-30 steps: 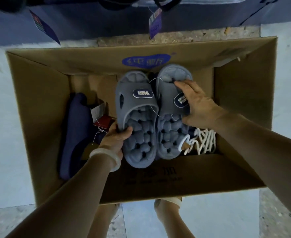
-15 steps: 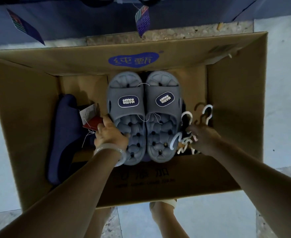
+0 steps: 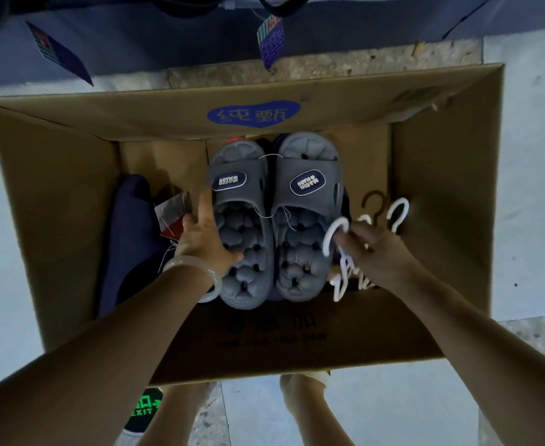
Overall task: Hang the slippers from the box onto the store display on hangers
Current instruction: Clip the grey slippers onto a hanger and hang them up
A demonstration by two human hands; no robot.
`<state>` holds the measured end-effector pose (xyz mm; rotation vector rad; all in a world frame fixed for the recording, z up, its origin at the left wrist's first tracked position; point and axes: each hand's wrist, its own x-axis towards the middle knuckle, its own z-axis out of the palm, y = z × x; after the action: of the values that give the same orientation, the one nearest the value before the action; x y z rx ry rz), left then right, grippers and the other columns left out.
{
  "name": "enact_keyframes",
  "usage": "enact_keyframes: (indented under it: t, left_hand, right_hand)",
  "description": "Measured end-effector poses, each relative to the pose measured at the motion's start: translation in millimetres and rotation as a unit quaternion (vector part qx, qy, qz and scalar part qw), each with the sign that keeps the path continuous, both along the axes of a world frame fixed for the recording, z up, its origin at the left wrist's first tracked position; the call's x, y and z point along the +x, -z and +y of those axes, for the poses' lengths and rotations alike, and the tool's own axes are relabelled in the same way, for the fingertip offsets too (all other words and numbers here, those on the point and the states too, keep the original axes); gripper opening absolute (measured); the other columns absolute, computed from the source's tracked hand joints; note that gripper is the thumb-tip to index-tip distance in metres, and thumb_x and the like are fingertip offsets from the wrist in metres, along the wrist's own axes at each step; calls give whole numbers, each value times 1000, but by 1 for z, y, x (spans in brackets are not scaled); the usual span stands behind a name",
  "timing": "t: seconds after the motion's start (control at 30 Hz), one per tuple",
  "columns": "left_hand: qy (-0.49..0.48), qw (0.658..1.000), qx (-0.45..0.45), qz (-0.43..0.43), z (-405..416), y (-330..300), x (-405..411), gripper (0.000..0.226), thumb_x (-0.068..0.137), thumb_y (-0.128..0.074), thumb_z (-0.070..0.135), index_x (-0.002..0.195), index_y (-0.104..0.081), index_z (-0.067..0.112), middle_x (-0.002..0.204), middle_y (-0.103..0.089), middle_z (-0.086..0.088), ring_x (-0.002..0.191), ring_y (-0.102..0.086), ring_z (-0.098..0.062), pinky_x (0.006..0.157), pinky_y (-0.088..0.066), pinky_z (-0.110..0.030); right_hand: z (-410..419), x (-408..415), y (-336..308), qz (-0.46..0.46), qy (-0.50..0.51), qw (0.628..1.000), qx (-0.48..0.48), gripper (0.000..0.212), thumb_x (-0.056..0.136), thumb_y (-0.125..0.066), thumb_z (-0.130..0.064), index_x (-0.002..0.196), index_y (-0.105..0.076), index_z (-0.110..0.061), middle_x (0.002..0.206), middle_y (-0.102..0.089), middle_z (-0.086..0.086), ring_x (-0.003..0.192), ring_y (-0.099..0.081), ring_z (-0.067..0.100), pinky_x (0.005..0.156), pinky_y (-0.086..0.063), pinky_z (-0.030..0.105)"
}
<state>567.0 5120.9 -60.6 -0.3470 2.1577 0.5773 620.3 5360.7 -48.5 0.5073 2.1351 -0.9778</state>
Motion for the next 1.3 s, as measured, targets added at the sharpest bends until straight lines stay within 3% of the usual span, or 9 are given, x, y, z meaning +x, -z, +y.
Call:
enact_keyframes:
  t: [0.13, 0.3, 0.57, 0.67, 0.73, 0.87, 1.03, 1.2, 1.3]
  left_hand:
    - [40, 998, -48, 1, 13, -8, 4, 117, 72, -77, 18, 144, 13, 37, 152, -6, -16, 134, -30, -38, 103, -37, -44]
    - [20, 998, -14, 53, 11, -3, 3, 97, 68, -76, 14, 141, -14, 29, 154, 2, -12, 139, -18, -37, 109, -30, -43]
    - [12, 996, 49, 78, -2, 3, -33, 66, 72, -66, 11, 128, -32, 17, 128, -46, -12, 120, -44, -33, 101, -40, -44]
    - [23, 995, 61, 77, 5, 3, -38, 78, 72, -67, 15, 138, -24, 25, 134, -40, -11, 125, -39, -35, 103, -39, -47]
    - [51, 996, 38, 67, 11, 2, -38, 78, 76, -64, 21, 140, -21, 32, 141, -29, -10, 129, -30, -35, 108, -33, -44]
    - [70, 994, 22, 78, 15, 0, -41, 52, 77, -62, 32, 125, -43, 32, 136, -27, -7, 126, -29, -32, 105, -32, -39]
    - [76, 991, 83, 74, 22, 9, -66, 15, 79, -59, 36, 80, -53, 22, 122, -47, -3, 112, -45, -22, 96, -40, -34]
    - [-4, 982, 182, 41, 42, 25, -93, 48, 72, -57, 55, 104, -59, 20, 94, -63, 0, 90, -62, -23, 72, -46, -30]
    - [21, 981, 183, 67, 47, 34, -95, 35, 91, -48, 41, 114, -55, 16, 96, -56, 2, 90, -54, -18, 77, -38, -26]
  right_hand:
    - [-5, -31, -29, 45, 119, 991, -45, 39, 92, -52, -25, 74, -51, 10, 61, -51, 16, 41, -40, 6, 42, -33, 13]
    - [-38, -42, -19, 15, 191, 977, -91, 24, 89, -58, -25, 70, -50, -12, 51, -56, 2, 37, -55, 9, 38, -44, 21]
    - [-91, -75, 11, -83, 263, 955, -106, 23, 91, -57, -17, 74, -49, -3, 63, -61, 18, 65, -69, 35, 58, -60, 41]
    - [-100, -91, 15, -66, 213, 974, -39, 26, 90, -57, -20, 84, -58, 5, 73, -67, 23, 69, -69, 36, 67, -59, 45]
    - [-101, -103, 17, -35, 197, 980, 1, 19, 89, -55, -18, 74, -55, -7, 80, -66, 17, 71, -68, 29, 68, -59, 40]
    - [-92, -124, 24, -48, 220, 974, 17, 19, 90, -57, -15, 77, -51, -3, 91, -68, 24, 80, -69, 37, 74, -58, 44]
    - [-79, -134, 19, -102, 375, 911, -138, 26, 91, -55, -5, 115, -52, 4, 95, -57, 17, 59, -62, 23, 47, -57, 24]
    - [-76, -135, 20, -135, 342, 910, -190, 10, 92, -51, -4, 101, -55, -5, 72, -58, 8, 36, -60, 6, 35, -44, 12]
    - [-70, -129, 18, -125, 327, 914, -205, 21, 89, -57, -9, 110, -54, -6, 73, -61, 8, 41, -63, 6, 38, -45, 13]
